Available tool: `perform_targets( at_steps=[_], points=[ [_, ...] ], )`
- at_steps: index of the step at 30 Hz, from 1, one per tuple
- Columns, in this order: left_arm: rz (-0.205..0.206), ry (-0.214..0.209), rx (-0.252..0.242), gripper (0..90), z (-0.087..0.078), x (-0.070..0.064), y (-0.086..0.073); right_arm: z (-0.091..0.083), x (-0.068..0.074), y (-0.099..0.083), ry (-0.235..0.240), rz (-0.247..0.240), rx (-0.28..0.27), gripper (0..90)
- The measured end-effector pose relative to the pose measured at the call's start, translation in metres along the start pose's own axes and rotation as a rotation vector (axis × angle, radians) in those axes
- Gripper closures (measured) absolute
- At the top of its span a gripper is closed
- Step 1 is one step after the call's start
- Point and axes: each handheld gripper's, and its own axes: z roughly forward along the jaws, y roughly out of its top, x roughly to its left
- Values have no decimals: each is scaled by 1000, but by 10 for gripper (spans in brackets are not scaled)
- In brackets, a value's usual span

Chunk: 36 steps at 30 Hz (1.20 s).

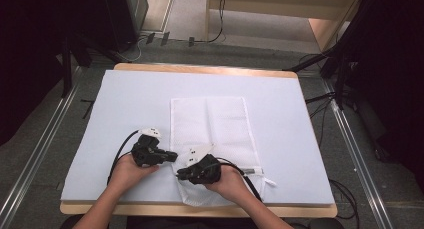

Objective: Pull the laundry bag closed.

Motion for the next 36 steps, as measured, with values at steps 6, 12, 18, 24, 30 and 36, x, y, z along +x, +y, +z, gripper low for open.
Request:
perform_targets(
  at_steps=[6, 12, 18, 24, 30, 36],
  points=[
    [-24, -20, -1, 790, 0, -1, 1, -3, 1, -3, -2, 3, 12, 840],
    [-23, -8, 4, 743, -2, -3, 1, -4, 2, -7, -6, 6, 29, 826],
    [-26, -9, -2, 714, -5, -4, 0, -2, 3, -10, -13, 6, 42, 823],
    [-25, -8, -4, 683, -11, -7, -3, 2, 4, -13, -18, 21, 37, 782],
    [-44, -18, -17, 728, -20, -9, -9, 4, 5, -13, -22, 26, 35, 735],
    [-66, -54, 1, 850, -22, -13, -16, 6, 5, -8, -36, 2, 37, 718]
  ],
)
